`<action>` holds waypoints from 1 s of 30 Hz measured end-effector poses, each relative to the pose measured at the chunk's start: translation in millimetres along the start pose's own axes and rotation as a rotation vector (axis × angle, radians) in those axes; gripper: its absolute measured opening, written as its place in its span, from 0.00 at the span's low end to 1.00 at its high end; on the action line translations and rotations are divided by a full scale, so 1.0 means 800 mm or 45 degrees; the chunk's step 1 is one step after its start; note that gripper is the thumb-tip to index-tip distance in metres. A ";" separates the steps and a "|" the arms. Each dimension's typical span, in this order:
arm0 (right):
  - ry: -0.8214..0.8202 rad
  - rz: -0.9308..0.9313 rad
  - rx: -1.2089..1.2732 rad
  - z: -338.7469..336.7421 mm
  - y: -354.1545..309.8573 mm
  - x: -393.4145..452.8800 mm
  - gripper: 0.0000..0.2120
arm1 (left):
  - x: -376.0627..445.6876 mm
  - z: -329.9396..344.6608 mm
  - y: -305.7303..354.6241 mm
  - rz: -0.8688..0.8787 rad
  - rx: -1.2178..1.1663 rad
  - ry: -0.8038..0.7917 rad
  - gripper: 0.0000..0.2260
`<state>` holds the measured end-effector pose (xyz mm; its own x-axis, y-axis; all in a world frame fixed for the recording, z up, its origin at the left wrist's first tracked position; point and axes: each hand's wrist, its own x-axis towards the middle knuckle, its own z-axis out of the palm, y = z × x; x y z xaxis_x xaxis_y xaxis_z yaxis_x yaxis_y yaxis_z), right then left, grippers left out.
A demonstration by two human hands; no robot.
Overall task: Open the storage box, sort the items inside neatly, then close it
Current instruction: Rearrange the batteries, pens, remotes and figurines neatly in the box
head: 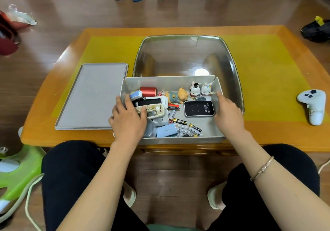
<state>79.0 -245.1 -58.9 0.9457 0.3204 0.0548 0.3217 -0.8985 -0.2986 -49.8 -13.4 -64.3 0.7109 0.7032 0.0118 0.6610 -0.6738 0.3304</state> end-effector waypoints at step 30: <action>-0.293 -0.304 0.845 0.034 -0.152 0.015 0.19 | 0.018 -0.004 -0.018 0.098 -0.231 0.050 0.14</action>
<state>49.7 -124.1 -47.8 0.7963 0.6048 0.0111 0.3527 -0.4492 -0.8209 -49.5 7.0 -66.1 0.7454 0.6619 0.0789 0.5485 -0.6763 0.4916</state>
